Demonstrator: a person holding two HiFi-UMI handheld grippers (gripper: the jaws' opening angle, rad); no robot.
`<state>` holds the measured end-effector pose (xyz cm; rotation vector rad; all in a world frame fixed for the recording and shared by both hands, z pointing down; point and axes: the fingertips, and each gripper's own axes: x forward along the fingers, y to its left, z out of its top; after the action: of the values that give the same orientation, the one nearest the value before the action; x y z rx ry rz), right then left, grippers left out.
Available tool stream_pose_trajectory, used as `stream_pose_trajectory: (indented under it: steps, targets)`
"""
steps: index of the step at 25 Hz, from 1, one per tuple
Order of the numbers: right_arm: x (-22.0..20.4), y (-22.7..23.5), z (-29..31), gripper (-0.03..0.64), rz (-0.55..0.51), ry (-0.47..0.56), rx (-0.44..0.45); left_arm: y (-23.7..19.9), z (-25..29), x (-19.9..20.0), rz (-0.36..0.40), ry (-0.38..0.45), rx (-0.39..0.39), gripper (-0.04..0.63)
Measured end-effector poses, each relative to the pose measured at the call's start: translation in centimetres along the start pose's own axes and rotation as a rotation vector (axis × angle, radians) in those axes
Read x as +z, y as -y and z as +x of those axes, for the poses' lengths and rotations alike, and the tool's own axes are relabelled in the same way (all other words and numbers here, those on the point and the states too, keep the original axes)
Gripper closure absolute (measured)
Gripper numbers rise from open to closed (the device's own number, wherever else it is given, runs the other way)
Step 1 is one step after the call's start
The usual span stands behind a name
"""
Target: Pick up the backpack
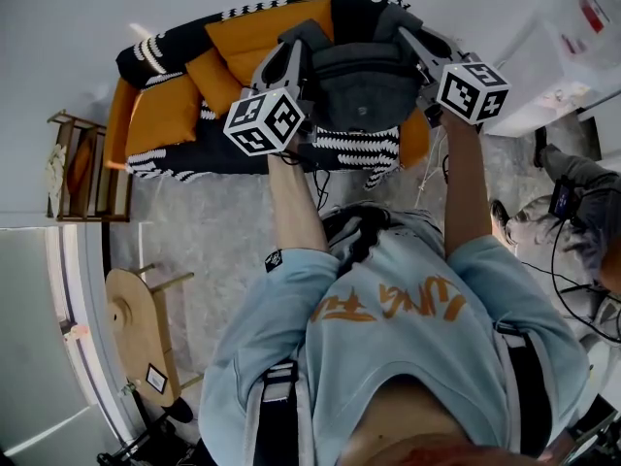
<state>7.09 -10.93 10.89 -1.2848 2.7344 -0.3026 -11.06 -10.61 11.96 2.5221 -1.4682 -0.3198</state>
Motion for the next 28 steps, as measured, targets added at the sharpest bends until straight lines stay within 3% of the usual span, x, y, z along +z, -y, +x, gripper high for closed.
stream_pose_trajectory:
  steps: [28]
  targets:
    - [-0.8, 1.6, -0.7, 0.566, -0.007, 0.03, 0.01, 1.0, 0.8, -1.1, 0.034, 0.0, 0.004, 0.545]
